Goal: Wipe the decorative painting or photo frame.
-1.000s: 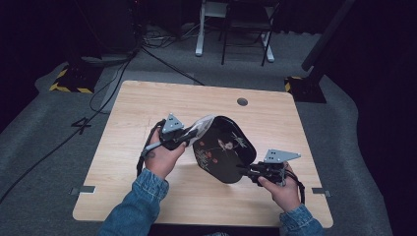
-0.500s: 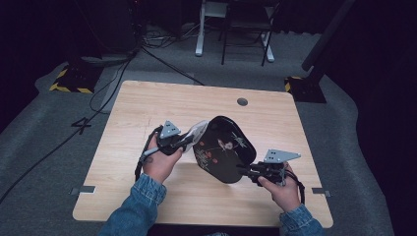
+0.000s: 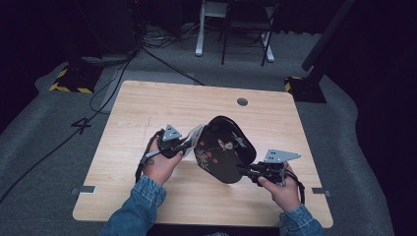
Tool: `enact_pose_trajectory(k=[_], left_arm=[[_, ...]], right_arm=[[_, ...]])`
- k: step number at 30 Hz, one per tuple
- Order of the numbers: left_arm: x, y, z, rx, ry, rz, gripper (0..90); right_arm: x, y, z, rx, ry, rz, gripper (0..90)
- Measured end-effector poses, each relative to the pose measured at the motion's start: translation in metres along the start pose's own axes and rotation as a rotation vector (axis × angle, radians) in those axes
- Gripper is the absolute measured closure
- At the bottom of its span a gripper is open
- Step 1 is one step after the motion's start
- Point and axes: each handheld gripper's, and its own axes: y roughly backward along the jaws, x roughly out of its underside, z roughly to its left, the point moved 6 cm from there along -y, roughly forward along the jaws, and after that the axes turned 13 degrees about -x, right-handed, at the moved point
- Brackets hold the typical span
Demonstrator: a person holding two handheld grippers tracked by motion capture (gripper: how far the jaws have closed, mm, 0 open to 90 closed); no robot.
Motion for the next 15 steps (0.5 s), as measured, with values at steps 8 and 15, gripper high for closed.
enact_pose_trajectory(k=[8,15], left_arm=[[0.009,-0.006,-0.003,0.002,-0.011,0.033,81.2],[0.016,-0.011,-0.006,0.001,-0.036,0.073,81.2]], right_arm=[[0.0,0.0,0.0,0.003,0.0,-0.001,79.1],[0.0,0.0,-0.001,0.008,-0.001,-0.006,79.1]])
